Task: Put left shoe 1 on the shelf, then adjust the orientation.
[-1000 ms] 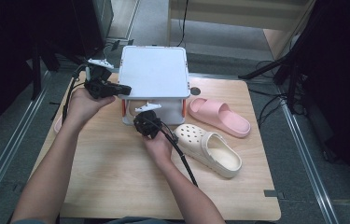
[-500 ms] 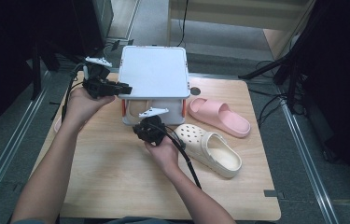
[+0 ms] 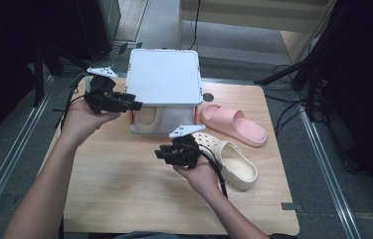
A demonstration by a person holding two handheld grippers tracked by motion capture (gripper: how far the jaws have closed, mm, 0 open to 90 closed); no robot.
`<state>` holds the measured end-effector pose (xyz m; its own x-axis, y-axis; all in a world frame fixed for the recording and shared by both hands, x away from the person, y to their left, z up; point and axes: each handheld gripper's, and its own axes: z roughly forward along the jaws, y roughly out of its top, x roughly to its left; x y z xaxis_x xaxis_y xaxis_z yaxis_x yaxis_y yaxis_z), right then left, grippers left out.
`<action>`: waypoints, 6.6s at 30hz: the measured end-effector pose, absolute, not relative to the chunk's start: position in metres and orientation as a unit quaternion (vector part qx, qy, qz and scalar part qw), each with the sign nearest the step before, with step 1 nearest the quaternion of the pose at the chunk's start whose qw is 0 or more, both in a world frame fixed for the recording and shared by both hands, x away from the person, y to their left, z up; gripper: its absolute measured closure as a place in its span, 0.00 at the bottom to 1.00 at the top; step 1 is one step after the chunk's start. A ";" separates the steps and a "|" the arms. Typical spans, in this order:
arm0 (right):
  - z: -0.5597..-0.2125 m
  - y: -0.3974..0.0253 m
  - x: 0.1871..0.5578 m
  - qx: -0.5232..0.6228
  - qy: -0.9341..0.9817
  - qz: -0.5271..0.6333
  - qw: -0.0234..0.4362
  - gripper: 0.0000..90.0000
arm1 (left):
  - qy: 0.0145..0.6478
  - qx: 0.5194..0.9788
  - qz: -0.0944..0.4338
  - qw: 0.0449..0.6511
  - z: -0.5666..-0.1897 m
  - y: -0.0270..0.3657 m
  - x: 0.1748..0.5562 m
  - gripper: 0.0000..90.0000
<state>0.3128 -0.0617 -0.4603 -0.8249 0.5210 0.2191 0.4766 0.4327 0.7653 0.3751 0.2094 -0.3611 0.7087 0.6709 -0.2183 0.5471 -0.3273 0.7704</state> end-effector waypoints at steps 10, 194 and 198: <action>-0.453 -0.114 0.301 0.308 0.838 0.449 0.027 0.77 | 0.379 0.808 0.065 0.446 -0.378 0.207 0.352 0.55; -0.492 -0.151 0.310 0.345 0.856 0.385 0.015 1.00 | 0.401 0.827 0.000 0.395 -0.515 0.132 0.348 0.94; -0.492 -0.151 0.311 0.338 0.858 0.387 0.013 1.00 | 0.401 0.825 -0.006 0.399 -0.516 0.132 0.350 0.94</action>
<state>0.3111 -0.1511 -0.4924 -0.7706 0.5903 0.2402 0.5706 0.4712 0.6726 0.3498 0.1324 -0.5164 0.6791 0.6564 -0.3285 0.6653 -0.3615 0.6532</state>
